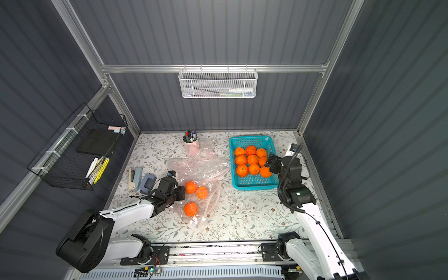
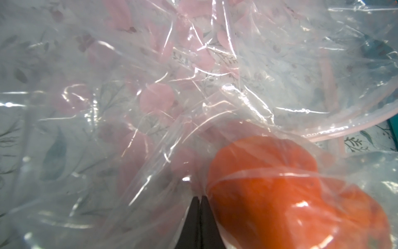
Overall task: Open the zip-top bag and take out the orange
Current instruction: Place the orange in the basket, then pick up the orange from the zipper food storage bag.
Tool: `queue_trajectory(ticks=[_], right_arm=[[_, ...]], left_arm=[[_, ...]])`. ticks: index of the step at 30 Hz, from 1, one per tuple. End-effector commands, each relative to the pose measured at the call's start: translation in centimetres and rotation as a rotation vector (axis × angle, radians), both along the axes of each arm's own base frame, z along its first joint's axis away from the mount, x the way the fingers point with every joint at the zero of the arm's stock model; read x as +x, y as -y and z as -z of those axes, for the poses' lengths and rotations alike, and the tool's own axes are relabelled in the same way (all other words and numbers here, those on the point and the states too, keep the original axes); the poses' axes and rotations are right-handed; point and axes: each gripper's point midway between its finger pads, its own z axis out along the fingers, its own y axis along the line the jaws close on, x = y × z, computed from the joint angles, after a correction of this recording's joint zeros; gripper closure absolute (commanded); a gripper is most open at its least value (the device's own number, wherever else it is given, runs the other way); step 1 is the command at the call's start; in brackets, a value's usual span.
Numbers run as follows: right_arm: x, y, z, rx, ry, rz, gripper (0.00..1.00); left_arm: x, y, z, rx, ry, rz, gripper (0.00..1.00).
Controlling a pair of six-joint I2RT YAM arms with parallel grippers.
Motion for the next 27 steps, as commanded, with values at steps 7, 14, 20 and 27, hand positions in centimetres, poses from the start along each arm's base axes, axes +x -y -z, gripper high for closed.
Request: queue_trajectory(ticks=[7, 14, 20, 27], right_arm=[[-5.6, -15.7, 1.8, 0.307, -0.143, -0.850, 0.56], [-13.4, -22.4, 7.8, 0.218, -0.354, -1.094, 0.83], [-15.0, -25.4, 12.3, 0.099, -0.492, -1.146, 0.89], [-13.8, -29.2, 15.5, 0.028, -0.567, -1.155, 0.93]], left_arm=[[-0.3, 0.1, 0.0, 0.004, -0.001, 0.019, 0.93], [-0.2, 0.1, 0.1, 0.005, -0.005, 0.019, 0.93], [-0.2, 0.1, 0.1, 0.007, -0.005, 0.014, 0.93], [-0.2, 0.0, 0.2, 0.010, -0.007, 0.011, 0.93]])
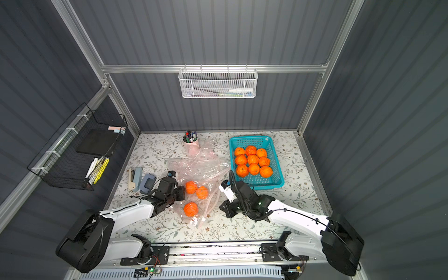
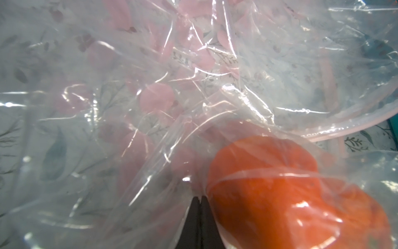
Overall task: Open the zip-top bag and take out the orange
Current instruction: Pick up the orange from the zipper food storage bag.
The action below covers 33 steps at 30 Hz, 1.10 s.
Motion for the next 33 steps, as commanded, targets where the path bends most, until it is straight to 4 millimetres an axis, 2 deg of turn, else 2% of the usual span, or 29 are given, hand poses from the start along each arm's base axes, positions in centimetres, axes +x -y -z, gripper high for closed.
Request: queue_trajectory(ticks=[1, 10, 18, 22, 25, 27, 30, 33], right_arm=[[1.8, -2.1, -0.5, 0.007, 0.045, 0.003, 0.94], [4.0, -4.7, 1.3, -0.016, 0.057, 0.011, 0.91], [5.5, -6.6, 2.5, -0.034, 0.072, -0.016, 0.74], [6.8, -7.8, 2.5, -0.025, 0.106, -0.014, 0.59], [8.0, -8.6, 2.4, -0.029, 0.132, 0.006, 0.33], [8.8, -9.1, 2.4, -0.035, 0.142, 0.021, 0.24], [9.8, -9.2, 2.9, -0.057, 0.153, 0.055, 0.18], [10.2, -9.8, 3.4, -0.061, 0.144, 0.058, 0.17]], left_arm=[[-0.2, 0.0, 0.2, 0.010, -0.007, 0.011, 0.93], [-0.1, 0.0, 0.2, 0.010, -0.010, 0.012, 0.93], [-0.1, 0.1, 0.3, 0.010, -0.013, 0.013, 0.93], [-0.1, 0.1, 0.2, 0.010, -0.011, 0.013, 0.94], [-0.1, 0.0, 0.2, 0.009, -0.011, 0.011, 0.94], [-0.2, 0.1, 0.3, 0.010, -0.015, 0.014, 0.94], [-0.2, 0.1, 0.4, 0.011, -0.016, 0.013, 0.94], [-0.1, 0.1, 0.3, 0.010, -0.015, 0.012, 0.94]])
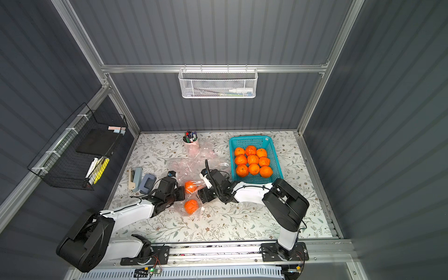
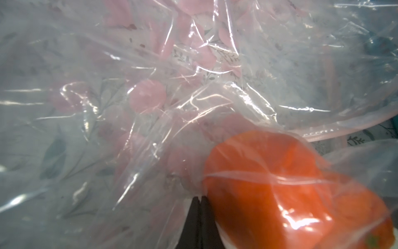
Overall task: Open the zip-top bag and take out the orange
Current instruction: Pick up the orange from the zipper food storage bag.
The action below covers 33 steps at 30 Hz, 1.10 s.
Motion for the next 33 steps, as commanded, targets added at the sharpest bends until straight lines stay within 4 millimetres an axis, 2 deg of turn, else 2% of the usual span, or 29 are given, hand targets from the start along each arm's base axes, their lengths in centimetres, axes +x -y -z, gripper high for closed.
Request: queue_trajectory(ticks=[1, 7, 11, 14, 18, 22, 27, 30, 33], right_arm=[[0.9, -1.0, 0.2, -0.001, 0.012, 0.009, 0.16], [0.8, -2.3, 2.1, -0.007, -0.047, -0.013, 0.17], [0.3, -2.6, 3.0, 0.001, -0.081, -0.027, 0.29], [-0.1, -2.3, 1.9, 0.023, -0.070, -0.037, 0.36], [-1.0, -0.5, -0.3, 0.017, -0.032, -0.046, 0.37], [-2.4, 2.3, -1.2, -0.045, -0.018, -0.044, 0.37], [-3.3, 7.4, -2.3, -0.200, 0.059, -0.040, 0.37], [-3.3, 8.8, -2.7, -0.187, 0.055, -0.021, 0.36], [-3.4, 8.9, -2.3, -0.179, 0.036, -0.009, 0.36]], left_arm=[[-0.1, 0.1, 0.2, 0.009, -0.011, 0.013, 0.94], [-0.1, 0.1, 0.3, 0.011, -0.014, 0.013, 0.94], [-0.2, 0.0, 0.3, 0.011, -0.014, 0.011, 0.94], [-0.1, 0.0, 0.3, 0.012, -0.014, 0.009, 0.94], [-0.1, 0.0, 0.3, 0.012, -0.015, 0.008, 0.94], [-0.1, 0.0, 0.2, 0.011, -0.014, 0.007, 0.94], [-0.2, 0.0, 0.1, 0.007, -0.012, 0.009, 0.94], [-0.1, 0.1, 0.1, 0.007, -0.012, 0.010, 0.94], [-0.1, 0.2, 0.4, 0.009, -0.020, 0.016, 0.94]])
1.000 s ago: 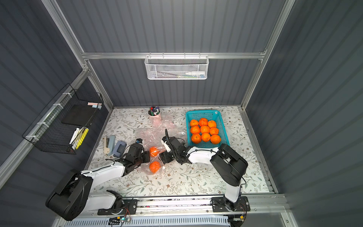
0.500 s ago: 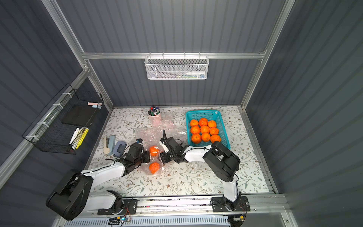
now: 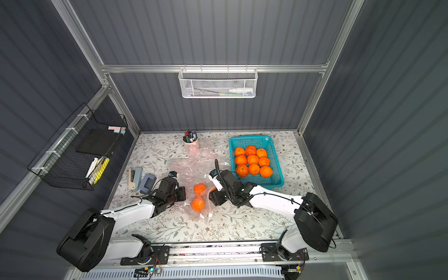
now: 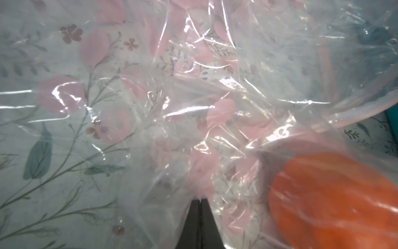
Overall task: Open the zip-top bag and take out the orange
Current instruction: Pick up the orange from the zipper food storage bag, then place the orange in the basket.
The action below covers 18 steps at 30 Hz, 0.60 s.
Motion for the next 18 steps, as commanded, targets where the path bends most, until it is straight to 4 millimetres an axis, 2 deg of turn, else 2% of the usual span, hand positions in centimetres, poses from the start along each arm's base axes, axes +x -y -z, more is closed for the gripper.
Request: queue_trajectory(ticks=[1, 6, 10, 14, 16, 18], right_arm=[[-0.5, 1.4, 1.8, -0.062, -0.033, 0.006, 0.36], [-0.6, -0.1, 2.1, 0.004, -0.066, -0.004, 0.37], [-0.4, 0.5, 0.3, -0.004, -0.034, 0.007, 0.38], [-0.4, 2.9, -3.5, -0.041, 0.044, 0.039, 0.37], [-0.2, 4.8, -5.2, -0.063, 0.074, 0.077, 0.37], [0.2, 7.7, -6.8, -0.084, 0.088, 0.162, 0.37]], left_arm=[[0.1, -0.1, 0.3, 0.017, -0.014, 0.005, 0.94], [0.0, -0.1, 0.1, 0.016, -0.010, 0.010, 0.94], [-0.1, -0.1, 0.3, 0.019, -0.019, 0.006, 0.94], [0.0, -0.2, 0.3, 0.020, -0.016, 0.003, 0.94], [0.0, -0.2, 0.2, 0.021, -0.014, 0.000, 0.94], [0.0, -0.3, 0.2, 0.021, -0.014, -0.001, 0.94]])
